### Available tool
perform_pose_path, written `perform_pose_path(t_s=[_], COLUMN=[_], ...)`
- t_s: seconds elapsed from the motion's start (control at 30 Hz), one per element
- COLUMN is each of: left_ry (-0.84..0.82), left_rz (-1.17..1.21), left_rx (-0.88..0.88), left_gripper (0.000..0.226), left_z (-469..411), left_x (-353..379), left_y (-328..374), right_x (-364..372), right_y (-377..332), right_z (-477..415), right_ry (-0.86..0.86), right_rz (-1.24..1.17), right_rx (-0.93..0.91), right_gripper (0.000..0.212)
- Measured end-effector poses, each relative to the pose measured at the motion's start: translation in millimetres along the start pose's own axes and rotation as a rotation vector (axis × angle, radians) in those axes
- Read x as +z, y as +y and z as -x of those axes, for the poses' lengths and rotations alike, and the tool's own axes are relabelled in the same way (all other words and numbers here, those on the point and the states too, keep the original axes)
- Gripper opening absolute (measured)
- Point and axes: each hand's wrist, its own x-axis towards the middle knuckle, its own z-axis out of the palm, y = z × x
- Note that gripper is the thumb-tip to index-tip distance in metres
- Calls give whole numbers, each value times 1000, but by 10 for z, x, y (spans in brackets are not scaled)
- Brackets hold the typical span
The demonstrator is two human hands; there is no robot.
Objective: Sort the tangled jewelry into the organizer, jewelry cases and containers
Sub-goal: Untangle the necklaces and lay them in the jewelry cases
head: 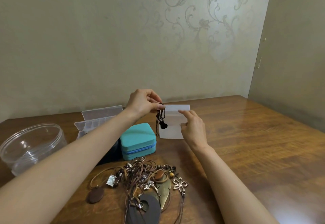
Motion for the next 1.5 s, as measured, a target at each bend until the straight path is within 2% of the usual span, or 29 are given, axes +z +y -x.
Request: perform_pose_path(t_s=[0.17,0.33,0.5,0.6,0.73,0.77,0.9,1.0,1.2,1.27,1.4,1.5], left_ry=[62,200,175,105,-8,-55,-137,-138,-100,-57,203,287], left_rz=[18,57,-53,-179,-401,-441,-497,-433,-397,-391,-289,-238], left_rx=[49,75,78,61,78,86,203,255,187,186,181,165], left_gripper=[17,15,18,23,16,16,26,18,12,11,13,11], left_z=[-29,-127,-257,-257,-237,-224,-131,32,667,819,970,1019], left_x=[99,281,496,625,637,619,430,128,-548,-668,-776,-810], left_y=[6,18,-146,-372,-555,-565,-435,-293,-454,-598,-920,-1017], right_x=[-79,-129,-195,-192,-145,-125,-128,-113,-8,19,52,41], right_y=[-24,-26,-26,-11,33,34,-7,-28,-83,-94,-80,-31], right_z=[-38,-43,-81,-100,-130,-129,-89,-63,53,73,85,60], right_ry=[-118,-216,-313,-303,-242,-228,-211,-153,-173,-123,67,7], right_rz=[7,8,-68,-123,-142,-135,-144,-131,-3,54,-55,-31], right_rx=[19,4,38,51,57,56,25,-35,-91,-122,-81,-136], right_gripper=[99,116,122,118,106,97,39,20,23,24,36,37])
